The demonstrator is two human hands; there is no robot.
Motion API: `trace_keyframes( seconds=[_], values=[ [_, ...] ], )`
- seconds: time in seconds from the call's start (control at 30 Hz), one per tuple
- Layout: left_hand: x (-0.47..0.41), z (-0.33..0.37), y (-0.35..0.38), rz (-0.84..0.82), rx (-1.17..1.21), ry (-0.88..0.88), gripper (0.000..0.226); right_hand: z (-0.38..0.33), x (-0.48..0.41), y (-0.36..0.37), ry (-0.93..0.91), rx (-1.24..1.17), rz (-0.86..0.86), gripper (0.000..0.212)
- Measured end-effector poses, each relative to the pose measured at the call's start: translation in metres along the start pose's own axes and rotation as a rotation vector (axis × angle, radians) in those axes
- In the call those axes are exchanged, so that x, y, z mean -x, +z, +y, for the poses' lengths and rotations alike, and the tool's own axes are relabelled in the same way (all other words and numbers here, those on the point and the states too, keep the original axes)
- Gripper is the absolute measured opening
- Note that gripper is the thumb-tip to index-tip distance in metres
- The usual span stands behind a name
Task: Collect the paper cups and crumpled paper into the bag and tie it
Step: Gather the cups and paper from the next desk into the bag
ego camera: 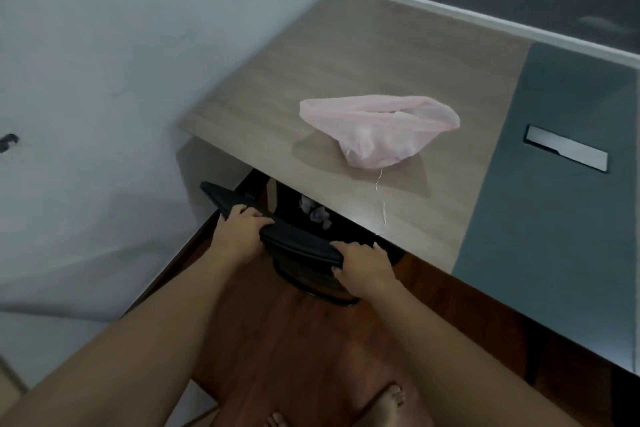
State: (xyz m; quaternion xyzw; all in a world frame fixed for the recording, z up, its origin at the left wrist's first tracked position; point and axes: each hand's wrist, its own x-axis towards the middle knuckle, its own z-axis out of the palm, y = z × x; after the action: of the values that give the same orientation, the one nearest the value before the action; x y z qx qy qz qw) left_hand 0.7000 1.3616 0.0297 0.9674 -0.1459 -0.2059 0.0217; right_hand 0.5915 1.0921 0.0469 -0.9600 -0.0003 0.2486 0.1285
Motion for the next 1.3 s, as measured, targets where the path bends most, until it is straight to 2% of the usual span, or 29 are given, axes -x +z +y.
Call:
trace_keyframes(
  seconds=[0.1,0.27,0.47,0.8,1.03,1.17,1.3],
  values=[
    [0.005,0.002,0.000,0.034,-0.018,0.016,0.041,-0.011,-0.004,0.007,0.043,0.134,0.057,0.060],
    [0.024,-0.006,0.003,-0.008,-0.014,0.061,0.040,-0.019,0.004,0.011,0.078,0.142,0.012,0.064],
    [0.071,-0.032,0.016,-0.019,0.008,0.088,0.045,-0.043,0.034,0.026,-0.005,0.128,-0.089,0.060],
    [0.165,-0.109,0.052,-0.073,0.114,0.149,0.049,-0.124,0.102,0.076,-0.184,0.166,-0.292,0.074],
    [0.216,-0.142,0.069,-0.050,0.124,0.192,0.049,-0.163,0.132,0.103,-0.245,0.137,-0.388,0.074],
    [0.231,-0.142,0.073,-0.040,0.128,0.174,0.050,-0.170,0.136,0.104,-0.246,0.147,-0.443,0.082],
    [0.237,-0.138,0.064,-0.124,0.095,0.154,0.057,-0.164,0.136,0.097,-0.187,0.087,-0.536,0.115]
  ],
)
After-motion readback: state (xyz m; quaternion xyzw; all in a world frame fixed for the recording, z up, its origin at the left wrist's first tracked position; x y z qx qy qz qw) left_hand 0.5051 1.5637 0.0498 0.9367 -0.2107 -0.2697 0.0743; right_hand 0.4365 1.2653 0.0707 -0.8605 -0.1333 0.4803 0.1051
